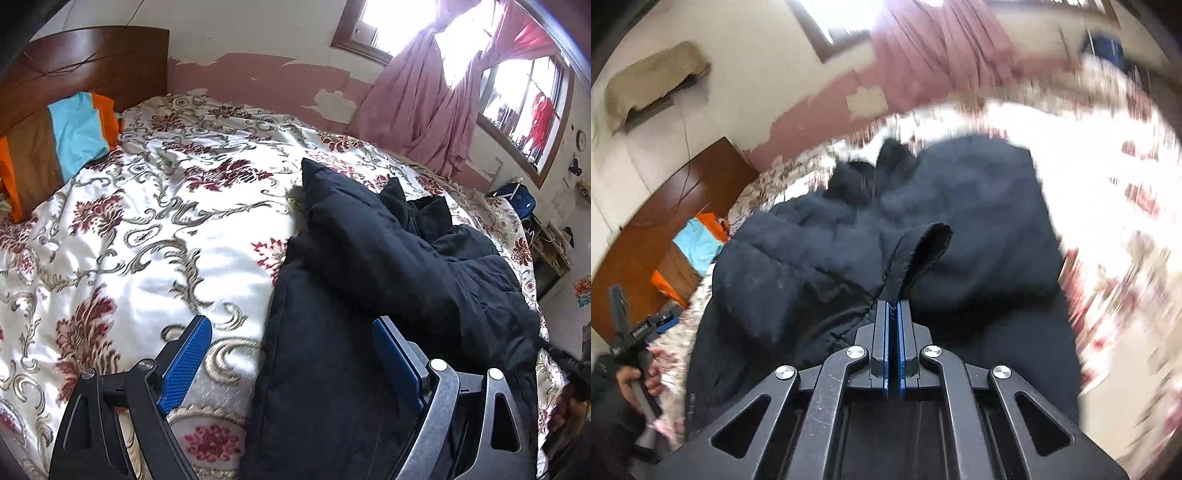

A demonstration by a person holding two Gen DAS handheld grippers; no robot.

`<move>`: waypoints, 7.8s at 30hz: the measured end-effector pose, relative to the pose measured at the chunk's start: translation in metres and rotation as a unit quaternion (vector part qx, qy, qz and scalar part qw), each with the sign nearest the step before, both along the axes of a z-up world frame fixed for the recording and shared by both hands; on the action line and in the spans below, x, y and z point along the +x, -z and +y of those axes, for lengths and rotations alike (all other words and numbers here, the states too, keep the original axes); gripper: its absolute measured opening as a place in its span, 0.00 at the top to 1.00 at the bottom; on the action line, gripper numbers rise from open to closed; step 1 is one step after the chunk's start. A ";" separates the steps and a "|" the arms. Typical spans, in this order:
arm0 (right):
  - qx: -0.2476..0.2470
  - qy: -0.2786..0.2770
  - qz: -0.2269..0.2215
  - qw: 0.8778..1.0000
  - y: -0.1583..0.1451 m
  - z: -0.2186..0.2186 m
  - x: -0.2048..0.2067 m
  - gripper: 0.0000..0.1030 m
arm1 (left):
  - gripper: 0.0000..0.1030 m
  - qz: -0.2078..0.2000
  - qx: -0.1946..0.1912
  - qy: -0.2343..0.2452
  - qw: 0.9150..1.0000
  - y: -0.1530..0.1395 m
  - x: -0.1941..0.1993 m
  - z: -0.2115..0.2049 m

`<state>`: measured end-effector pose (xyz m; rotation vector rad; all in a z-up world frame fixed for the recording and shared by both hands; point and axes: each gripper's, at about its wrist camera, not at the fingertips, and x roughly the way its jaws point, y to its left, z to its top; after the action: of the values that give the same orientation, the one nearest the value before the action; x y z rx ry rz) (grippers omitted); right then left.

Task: Fold large clothes
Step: 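Lay the sleeve across the jacket body and open the left gripper, then grasp the jacket hem with both grippers, then lift the hem with both grippers and fold it toward the collar, then open both grippers and pull them back from the folded jacket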

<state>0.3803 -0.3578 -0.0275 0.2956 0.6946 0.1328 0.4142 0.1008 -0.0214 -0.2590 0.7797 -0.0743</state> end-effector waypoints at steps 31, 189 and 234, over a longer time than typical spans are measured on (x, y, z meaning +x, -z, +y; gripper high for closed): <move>-0.230 0.024 -0.056 0.971 -0.035 0.037 0.077 0.48 | 0.13 -0.064 0.104 0.125 0.985 0.006 0.105 -0.167; -0.086 -0.066 0.119 0.987 0.011 0.034 0.275 0.60 | 0.65 0.112 -0.019 0.237 0.965 0.049 0.277 -0.175; -0.132 0.001 -0.130 0.983 -0.138 0.076 -0.040 0.02 | 0.00 -0.178 0.098 0.105 0.974 -0.113 -0.048 -0.132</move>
<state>0.3407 -0.2817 0.1109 0.0235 0.4453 0.0739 0.3662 -0.0316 0.0916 0.0266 0.4493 -0.2355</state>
